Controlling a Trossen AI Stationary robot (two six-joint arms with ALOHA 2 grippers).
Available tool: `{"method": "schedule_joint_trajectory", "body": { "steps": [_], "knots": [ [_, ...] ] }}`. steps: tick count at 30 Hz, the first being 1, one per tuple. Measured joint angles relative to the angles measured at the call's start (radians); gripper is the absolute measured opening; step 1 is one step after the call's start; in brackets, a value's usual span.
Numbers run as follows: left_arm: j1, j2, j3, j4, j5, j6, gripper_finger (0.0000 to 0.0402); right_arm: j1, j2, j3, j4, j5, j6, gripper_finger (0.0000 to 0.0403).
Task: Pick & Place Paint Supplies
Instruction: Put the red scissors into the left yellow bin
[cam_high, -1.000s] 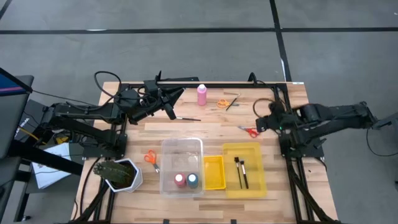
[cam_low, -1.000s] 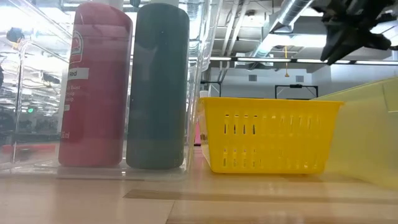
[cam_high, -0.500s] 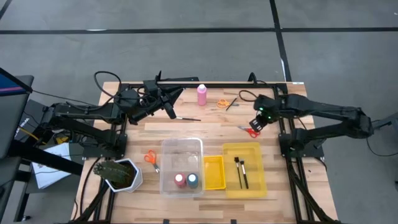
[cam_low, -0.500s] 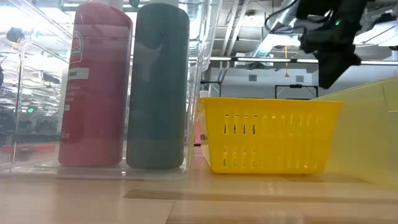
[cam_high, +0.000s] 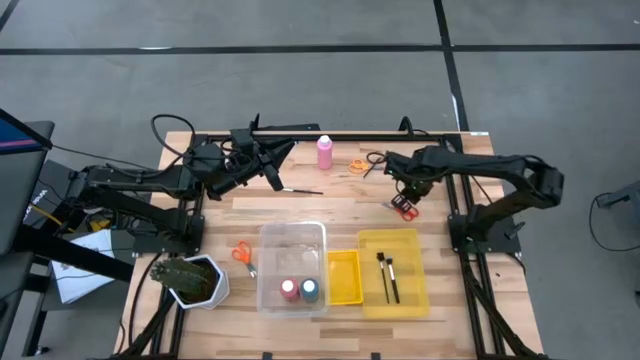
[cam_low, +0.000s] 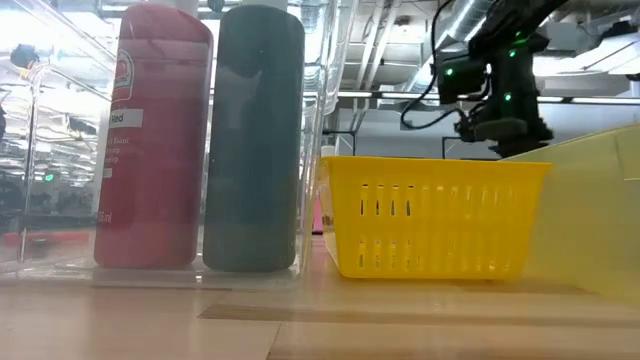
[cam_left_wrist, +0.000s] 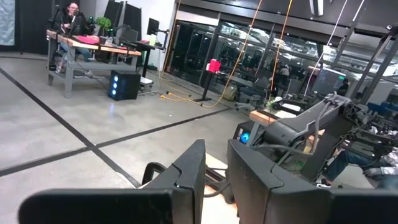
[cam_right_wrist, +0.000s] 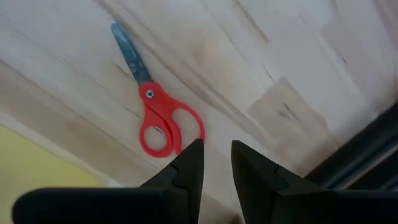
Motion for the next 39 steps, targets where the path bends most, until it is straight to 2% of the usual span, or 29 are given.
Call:
{"method": "schedule_joint_trajectory", "body": {
  "steps": [5,11,17,23,30,39],
  "knots": [
    [0.0,0.0,0.0,0.0,0.0,0.0,0.0063,0.006,0.056,0.0,0.025,0.001,-0.197,0.0077],
    [0.0,0.0,0.0,0.0,0.0,0.0,0.0063,0.008,0.132,0.0,0.071,0.002,-0.329,0.0077],
    [0.0,0.0,0.0,0.0,0.0,0.001,0.0063,-0.01,0.19,-0.024,0.095,0.002,-0.363,0.0077],
    [0.0,0.0,0.0,-0.001,0.001,0.003,0.0063,-0.008,0.151,-0.165,0.182,0.004,-0.389,0.0077],
    [0.01,0.0,0.0,0.002,0.004,0.025,0.0063,-0.003,0.09,-0.149,0.259,0.0,-0.388,0.0077],
    [0.01,0.0,0.0,0.01,0.003,0.021,0.0063,-0.003,0.13,-0.147,0.289,0.004,-0.378,0.0077]
  ]
}}
